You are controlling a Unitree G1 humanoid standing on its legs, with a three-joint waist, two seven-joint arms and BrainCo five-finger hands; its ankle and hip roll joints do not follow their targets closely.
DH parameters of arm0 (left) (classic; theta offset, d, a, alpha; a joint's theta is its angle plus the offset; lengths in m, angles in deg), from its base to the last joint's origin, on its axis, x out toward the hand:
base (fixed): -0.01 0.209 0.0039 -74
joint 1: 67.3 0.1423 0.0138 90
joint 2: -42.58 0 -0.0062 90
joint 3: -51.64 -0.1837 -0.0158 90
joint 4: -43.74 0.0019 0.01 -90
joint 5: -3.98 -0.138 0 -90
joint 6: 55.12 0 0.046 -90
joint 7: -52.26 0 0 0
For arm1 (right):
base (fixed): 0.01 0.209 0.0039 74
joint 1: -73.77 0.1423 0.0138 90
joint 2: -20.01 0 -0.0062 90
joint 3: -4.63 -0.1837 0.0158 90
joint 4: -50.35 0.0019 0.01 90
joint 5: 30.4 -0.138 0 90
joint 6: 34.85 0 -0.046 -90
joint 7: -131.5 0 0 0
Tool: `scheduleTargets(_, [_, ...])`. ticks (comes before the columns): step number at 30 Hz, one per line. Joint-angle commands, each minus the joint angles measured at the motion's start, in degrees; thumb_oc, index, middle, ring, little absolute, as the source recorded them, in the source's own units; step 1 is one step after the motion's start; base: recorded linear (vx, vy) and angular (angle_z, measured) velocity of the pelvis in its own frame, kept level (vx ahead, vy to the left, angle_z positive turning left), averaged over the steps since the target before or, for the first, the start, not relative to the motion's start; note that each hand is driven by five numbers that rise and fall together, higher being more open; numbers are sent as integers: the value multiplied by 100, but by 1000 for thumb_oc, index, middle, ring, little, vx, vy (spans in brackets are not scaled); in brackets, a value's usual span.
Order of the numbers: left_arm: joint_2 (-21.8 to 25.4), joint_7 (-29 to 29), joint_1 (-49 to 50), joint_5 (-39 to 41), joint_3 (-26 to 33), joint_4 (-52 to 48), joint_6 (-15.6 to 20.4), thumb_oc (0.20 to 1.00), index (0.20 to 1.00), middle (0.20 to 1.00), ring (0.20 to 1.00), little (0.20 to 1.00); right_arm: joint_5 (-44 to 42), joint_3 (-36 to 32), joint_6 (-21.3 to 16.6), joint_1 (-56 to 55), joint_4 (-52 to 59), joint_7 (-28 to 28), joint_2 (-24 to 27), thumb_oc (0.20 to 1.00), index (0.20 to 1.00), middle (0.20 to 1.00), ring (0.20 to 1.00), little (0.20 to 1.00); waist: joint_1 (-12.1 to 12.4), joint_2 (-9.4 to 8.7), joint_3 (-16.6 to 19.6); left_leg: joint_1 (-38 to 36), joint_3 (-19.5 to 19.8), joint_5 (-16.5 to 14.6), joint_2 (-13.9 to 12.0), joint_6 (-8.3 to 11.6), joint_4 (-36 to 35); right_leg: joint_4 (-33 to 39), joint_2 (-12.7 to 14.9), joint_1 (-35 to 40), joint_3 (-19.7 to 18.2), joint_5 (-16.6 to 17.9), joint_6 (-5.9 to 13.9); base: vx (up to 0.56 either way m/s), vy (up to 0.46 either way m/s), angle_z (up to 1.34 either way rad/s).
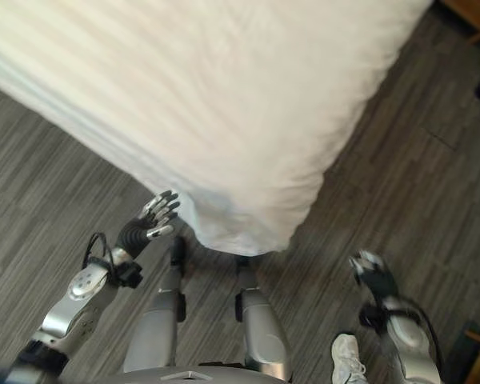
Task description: Making the bed.
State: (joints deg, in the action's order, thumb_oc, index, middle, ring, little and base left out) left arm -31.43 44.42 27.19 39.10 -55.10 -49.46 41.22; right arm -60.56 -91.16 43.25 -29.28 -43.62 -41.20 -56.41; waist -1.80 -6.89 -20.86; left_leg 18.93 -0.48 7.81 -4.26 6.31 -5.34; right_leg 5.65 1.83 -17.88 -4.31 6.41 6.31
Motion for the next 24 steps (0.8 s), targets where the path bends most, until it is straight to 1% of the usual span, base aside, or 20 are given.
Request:
scheduleTargets(1, [75,-218,-10,11,-154,-282,274,1000,1000,1000,1000,1000,-355,75,-181,250,-214,111,267,200,200,200,200,200,165,-40,203,-426,283,-393,319,-295,34,-65,69,-252,408,409,269,0,0,0])
scheduleTargets(3, [17,-196,-101,37,-297,-285,269,1000,1000,1000,1000,1000,-533,198,-191,517,-123,78,119,200,200,200,200,200,210,45,206,-407,331,-381,360,-312,34,-65,110,-242,446,386,258,-11,9,15])
scheduleTargets(4, [-41,-176,-214,78,-407,-225,267,1000,1000,1000,1000,1000,-477,404,-181,757,-387,6,57,200,200,200,200,200,244,130,204,-364,385,-354,395,-321,34,-65,157,-250,463,382,247,-23,9,19])
scheduleTargets(7, [-117,-148,-337,107,-529,-147,277,1000,1000,1000,1000,1000,-308,693,-143,1227,-1001,-202,-11,200,200,200,200,200,329,284,204,-283,491,-294,425,-327,34,-65,230,-266,522,379,225,-14,-15,29])
scheduleTargets(9, [-187,-94,-357,125,-544,-97,268,1000,1000,1000,1000,1000,-521,848,-101,1546,-1429,-261,-173,200,200,200,200,200,414,373,173,-224,569,-251,439,-328,34,-65,255,-282,564,383,212,-20,-39,31])
scheduleTargets(10, [-214,-56,-368,145,-544,-56,256,1000,1000,1000,1000,1000,-546,1058,-71,1873,-1817,-302,-201,200,200,200,200,200,522,436,128,-159,623,-216,443,-324,34,-65,271,-321,600,397,205,-30,-52,19])
scheduleTargets(13, [-251,-16,-387,128,-550,-20,243,1000,1000,1000,1000,1000,-556,1228,-36,2231,-2132,-411,-236,200,200,200,200,200,636,485,60,-59,669,-175,432,-318,34,-65,277,-391,635,421,206,-19,-32,5])
scheduleTargets(14, [-252,-15,-390,128,-547,-19,243,1000,1000,1000,1000,1000,-558,1230,-40,2240,-2140,-409,-235,200,200,200,200,200,635,484,59,-56,669,-174,432,-318,34,-65,277,-394,636,421,206,-16,-26,5])
scheduleTargets(16, [-285,3,-444,139,-604,4,243,1000,1000,1000,1000,1000,-572,1346,-14,2531,-2536,-473,-235,200,200,200,200,200,719,532,15,12,698,-147,433,-314,34,-65,283,-429,657,424,196,-12,-28,4])
scheduleTargets(17, [-349,66,-564,154,-784,48,227,1000,1000,1000,1000,1000,-403,1548,91,3232,-3955,-756,-180,200,200,200,200,200,908,667,-93,135,777,-99,453,-309,34,-65,297,-503,697,430,178,-16,-46,7])
scheduleTargets(19, [-355,56,-617,155,-868,55,202,1000,1000,1000,1000,1000,-275,1528,197,3471,-4991,-898,-125,200,200,200,200,200,976,735,-136,174,781,-92,460,-309,34,-65,305,-529,717,439,177,-11,-22,9])
scheduleTargets(20, [-355,56,-617,155,-868,55,202,1000,1000,1000,1000,1000,-275,1528,197,3471,-4991,-898,-125,200,200,200,200,200,976,735,-136,174,781,-92,460,-309,34,-65,305,-529,717,439,177,6,6,18])
scheduleTargets(21, [-381,39,-707,139,-886,96,172,1000,1000,1000,1000,1000,-147,1486,321,3406,-5802,-848,-193,200,200,200,200,200,999,780,-168,173,769,-96,454,-311,34,-65,300,-522,734,433,174,16,4,18])
scheduleTargets(23, [-401,-8,-777,89,-839,138,138,1000,1000,1000,1000,1000,235,1472,487,3075,-6363,-747,-249,200,200,200,200,200,978,786,-187,104,761,-139,437,-318,34,-65,277,-457,740,392,160,25,-2,13])
scheduleTargets(24, [-400,-8,-780,89,-839,138,138,1000,1000,1000,1000,1000,236,1471,487,3079,-6364,-746,-249,200,200,200,200,200,974,780,-180,125,763,-120,445,-319,34,-65,285,-477,740,404,162,32,-1,9])
